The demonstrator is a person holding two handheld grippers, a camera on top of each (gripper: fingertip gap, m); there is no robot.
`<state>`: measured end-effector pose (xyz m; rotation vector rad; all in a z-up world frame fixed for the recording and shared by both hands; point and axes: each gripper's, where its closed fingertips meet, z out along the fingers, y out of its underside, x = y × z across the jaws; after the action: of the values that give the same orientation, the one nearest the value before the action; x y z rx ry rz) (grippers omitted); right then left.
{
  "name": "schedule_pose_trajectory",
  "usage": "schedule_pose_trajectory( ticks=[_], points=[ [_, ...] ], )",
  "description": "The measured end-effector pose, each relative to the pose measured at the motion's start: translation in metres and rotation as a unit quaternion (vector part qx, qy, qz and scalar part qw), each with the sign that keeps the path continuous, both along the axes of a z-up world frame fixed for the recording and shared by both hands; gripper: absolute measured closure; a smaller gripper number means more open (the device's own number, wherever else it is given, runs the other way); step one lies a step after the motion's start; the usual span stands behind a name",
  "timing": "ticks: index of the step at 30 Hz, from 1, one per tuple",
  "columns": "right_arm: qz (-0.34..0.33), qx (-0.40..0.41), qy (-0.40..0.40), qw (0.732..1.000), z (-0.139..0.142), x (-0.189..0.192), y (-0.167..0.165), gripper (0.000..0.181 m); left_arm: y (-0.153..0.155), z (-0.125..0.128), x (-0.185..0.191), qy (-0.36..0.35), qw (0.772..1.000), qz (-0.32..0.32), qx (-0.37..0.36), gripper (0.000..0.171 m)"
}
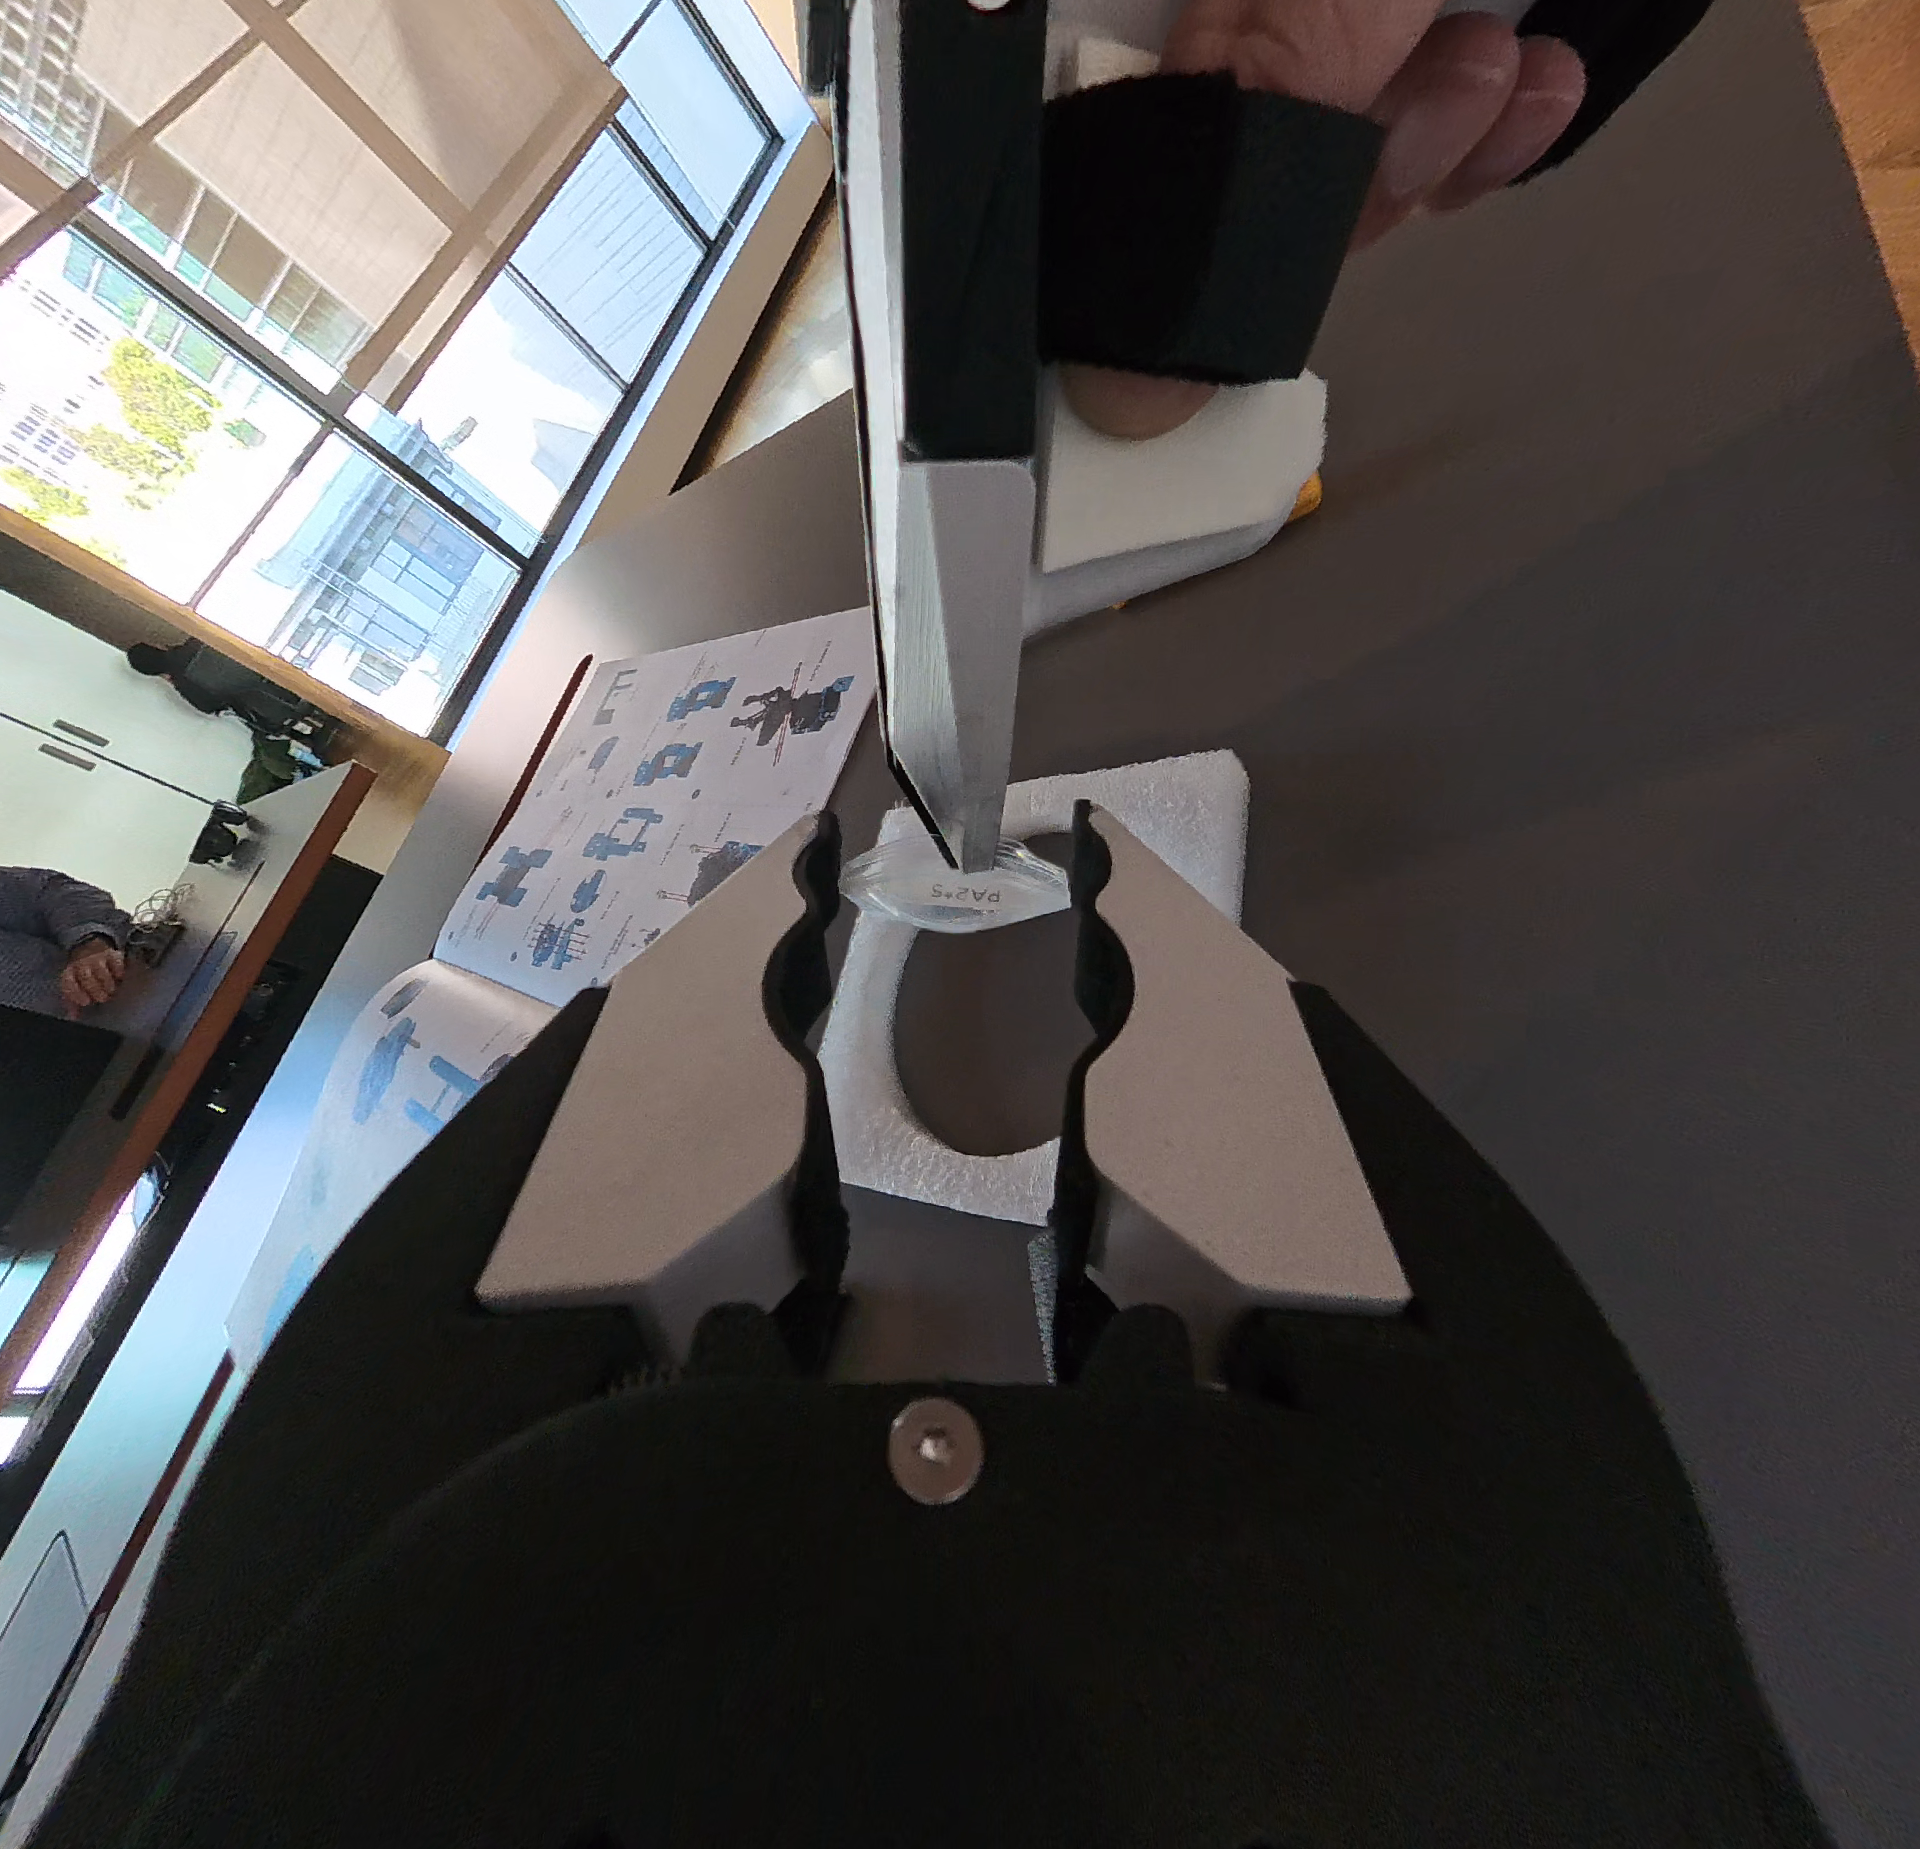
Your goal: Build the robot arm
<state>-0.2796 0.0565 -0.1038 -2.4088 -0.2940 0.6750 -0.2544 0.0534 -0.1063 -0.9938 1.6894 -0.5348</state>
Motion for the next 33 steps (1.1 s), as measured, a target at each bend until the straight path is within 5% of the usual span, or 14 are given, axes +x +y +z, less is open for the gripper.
schedule_pose_trajectory(
  ticks=[15,21,24,27,31,33],
  points=[
    [-0.001,-0.001,-0.009,1.0,-0.006,0.0,0.003,0.181,0.003,-0.007,-0.001,0.011,0.999,0.018,-0.03,0.129],
    [0.043,0.018,0.007,0.999,0.004,-0.006,-0.005,0.181,0.0,0.005,-0.018,0.008,0.983,-0.016,-0.181,0.093],
    [0.065,0.023,0.01,0.998,0.014,-0.005,-0.012,0.181,0.007,-0.001,-0.027,0.023,0.966,-0.048,-0.254,0.087],
    [0.085,0.031,-0.001,0.996,0.025,-0.001,-0.017,0.181,0.004,-0.005,-0.031,0.055,0.933,-0.087,-0.346,0.099],
    [0.116,0.048,-0.014,0.992,0.044,-0.003,-0.027,0.181,0.002,0.02,-0.039,0.029,0.879,-0.16,-0.448,0.125],
    [0.129,0.062,-0.017,0.99,0.056,-0.006,-0.031,0.181,0.008,0.037,-0.042,0.01,0.862,-0.178,-0.474,0.124]
  ],
)
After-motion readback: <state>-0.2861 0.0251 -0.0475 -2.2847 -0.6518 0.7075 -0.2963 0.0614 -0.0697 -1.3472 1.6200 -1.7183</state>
